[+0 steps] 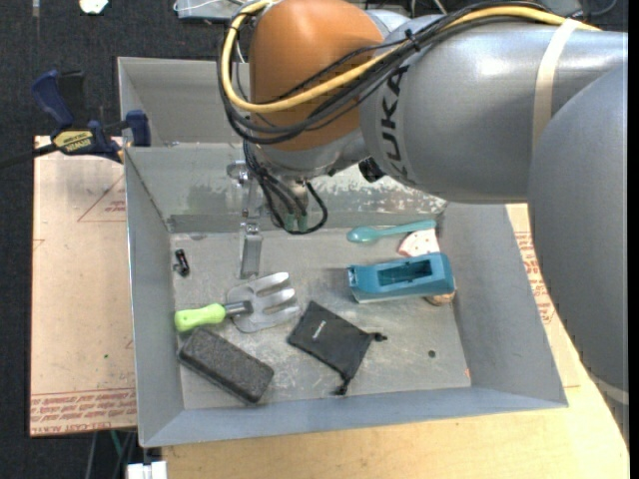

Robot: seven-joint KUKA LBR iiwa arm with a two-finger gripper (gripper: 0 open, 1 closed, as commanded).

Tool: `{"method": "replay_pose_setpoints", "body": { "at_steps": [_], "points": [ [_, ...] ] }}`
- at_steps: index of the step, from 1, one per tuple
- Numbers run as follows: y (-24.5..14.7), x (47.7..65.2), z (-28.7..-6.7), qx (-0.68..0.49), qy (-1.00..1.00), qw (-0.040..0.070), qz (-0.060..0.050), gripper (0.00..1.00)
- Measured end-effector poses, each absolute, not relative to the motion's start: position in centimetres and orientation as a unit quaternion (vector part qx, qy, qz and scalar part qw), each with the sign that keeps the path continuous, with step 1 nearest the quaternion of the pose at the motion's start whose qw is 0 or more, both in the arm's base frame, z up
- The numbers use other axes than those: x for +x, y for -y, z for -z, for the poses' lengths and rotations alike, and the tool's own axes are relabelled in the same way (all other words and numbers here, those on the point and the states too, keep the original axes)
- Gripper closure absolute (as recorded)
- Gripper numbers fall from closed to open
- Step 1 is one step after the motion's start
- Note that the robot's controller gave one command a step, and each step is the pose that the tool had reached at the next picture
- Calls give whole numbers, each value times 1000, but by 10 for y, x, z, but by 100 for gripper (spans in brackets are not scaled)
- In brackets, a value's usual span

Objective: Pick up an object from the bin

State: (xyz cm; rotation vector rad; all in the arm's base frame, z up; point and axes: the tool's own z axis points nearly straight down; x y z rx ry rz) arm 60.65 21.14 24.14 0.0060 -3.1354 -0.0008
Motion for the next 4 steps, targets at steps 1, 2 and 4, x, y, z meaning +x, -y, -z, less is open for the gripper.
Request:
{"method": "replay_pose_setpoints", "body": {
  "at_steps": [1,2,4],
  "points": [
    [-210,608,-246,0,1000,-1,1,0],
    [-225,588,-181,54,999,-2,1,0],
    [-251,522,-150,85,996,-2,2,0]
  ]
}}
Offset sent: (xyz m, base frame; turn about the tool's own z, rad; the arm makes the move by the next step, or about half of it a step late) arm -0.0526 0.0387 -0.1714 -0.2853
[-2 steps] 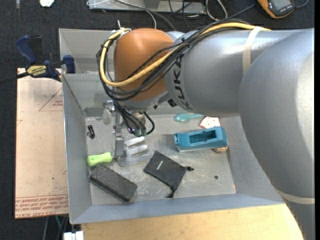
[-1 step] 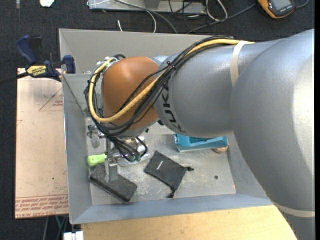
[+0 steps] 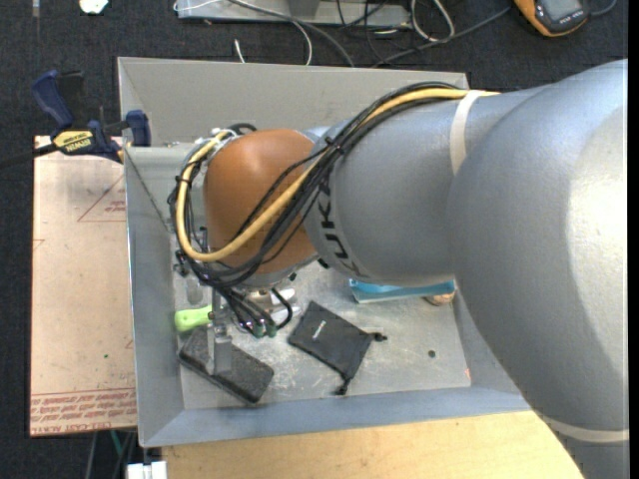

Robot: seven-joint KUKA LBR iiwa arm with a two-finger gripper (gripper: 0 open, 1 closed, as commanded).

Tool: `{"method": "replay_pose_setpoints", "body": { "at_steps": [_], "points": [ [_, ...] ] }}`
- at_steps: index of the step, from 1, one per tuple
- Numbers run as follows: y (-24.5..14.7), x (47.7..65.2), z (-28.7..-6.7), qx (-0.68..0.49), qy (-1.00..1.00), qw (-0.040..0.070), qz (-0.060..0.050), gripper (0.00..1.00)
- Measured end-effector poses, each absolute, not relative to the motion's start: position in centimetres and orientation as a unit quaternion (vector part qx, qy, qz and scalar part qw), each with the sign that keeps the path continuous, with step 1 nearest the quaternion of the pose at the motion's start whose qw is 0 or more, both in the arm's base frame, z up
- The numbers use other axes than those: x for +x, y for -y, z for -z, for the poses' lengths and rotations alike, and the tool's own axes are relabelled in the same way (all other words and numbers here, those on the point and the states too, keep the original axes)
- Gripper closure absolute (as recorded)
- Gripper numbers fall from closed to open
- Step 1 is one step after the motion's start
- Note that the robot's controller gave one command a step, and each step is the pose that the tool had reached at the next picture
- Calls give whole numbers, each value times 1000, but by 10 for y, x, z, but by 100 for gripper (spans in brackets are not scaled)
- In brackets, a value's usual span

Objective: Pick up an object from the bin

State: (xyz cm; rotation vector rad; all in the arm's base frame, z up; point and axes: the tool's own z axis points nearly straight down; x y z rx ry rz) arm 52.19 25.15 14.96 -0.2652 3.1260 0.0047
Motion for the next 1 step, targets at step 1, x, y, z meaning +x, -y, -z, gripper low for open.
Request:
{"method": "replay_pose_setpoints", "body": {
  "at_steps": [1],
  "points": [
    [-232,503,-70,-60,-998,3,-3,0]
  ]
}}
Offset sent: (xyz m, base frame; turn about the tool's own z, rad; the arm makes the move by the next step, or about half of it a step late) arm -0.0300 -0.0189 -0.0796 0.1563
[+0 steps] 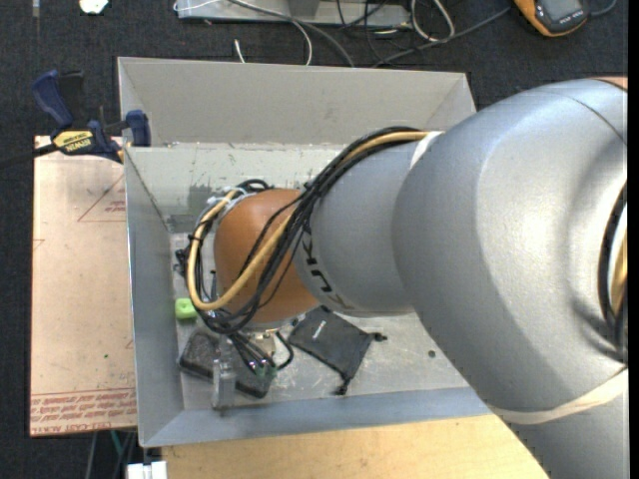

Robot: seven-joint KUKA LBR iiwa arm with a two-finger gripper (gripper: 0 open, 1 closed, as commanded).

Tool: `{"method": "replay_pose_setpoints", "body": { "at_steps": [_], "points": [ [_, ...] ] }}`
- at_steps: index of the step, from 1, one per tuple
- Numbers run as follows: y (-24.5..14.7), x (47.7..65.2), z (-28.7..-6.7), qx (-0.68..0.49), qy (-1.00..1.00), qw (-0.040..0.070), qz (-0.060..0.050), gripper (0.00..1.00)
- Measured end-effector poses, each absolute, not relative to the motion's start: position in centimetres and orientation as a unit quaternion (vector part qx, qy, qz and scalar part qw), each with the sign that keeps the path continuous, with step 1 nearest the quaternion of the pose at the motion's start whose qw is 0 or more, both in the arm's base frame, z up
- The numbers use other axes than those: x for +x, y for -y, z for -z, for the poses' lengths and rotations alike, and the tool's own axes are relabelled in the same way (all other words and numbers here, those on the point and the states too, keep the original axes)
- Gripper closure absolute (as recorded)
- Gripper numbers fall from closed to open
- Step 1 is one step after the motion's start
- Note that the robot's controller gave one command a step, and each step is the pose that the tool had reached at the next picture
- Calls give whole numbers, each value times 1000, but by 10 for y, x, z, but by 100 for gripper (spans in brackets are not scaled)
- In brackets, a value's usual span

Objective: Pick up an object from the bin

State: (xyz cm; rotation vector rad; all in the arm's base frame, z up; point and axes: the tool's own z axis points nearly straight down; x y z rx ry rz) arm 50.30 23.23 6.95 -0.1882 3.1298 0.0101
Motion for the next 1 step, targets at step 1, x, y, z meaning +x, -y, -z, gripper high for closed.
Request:
{"method": "replay_pose_setpoints", "body": {
  "at_steps": [1],
  "points": [
    [-233,492,-69,-6,-1000,6,-5,100]
  ]
}}
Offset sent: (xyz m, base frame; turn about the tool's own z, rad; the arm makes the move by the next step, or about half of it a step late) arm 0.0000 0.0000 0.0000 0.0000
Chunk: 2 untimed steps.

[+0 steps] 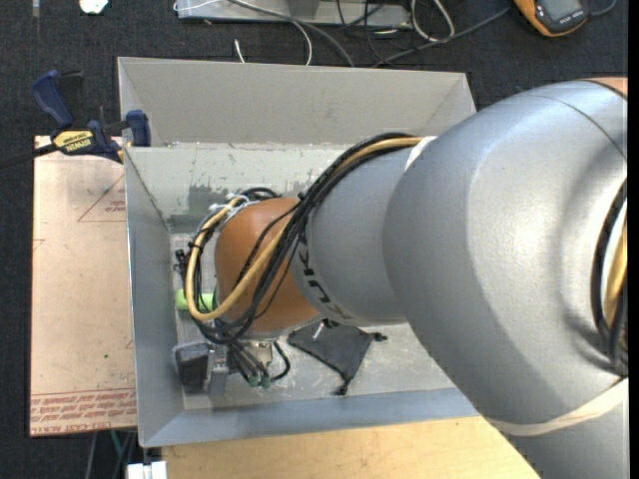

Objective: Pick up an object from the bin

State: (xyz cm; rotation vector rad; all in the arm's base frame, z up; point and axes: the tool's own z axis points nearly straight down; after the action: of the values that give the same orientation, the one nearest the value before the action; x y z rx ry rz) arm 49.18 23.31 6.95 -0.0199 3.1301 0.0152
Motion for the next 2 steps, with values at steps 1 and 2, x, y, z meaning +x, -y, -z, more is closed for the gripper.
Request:
{"method": "replay_pose_setpoints", "body": {
  "at_steps": [1,2],
  "points": [
    [-233,492,-69,-6,-1000,6,-5,100],
    [-233,492,-71,-6,-1000,6,-5,100]
  ]
}}
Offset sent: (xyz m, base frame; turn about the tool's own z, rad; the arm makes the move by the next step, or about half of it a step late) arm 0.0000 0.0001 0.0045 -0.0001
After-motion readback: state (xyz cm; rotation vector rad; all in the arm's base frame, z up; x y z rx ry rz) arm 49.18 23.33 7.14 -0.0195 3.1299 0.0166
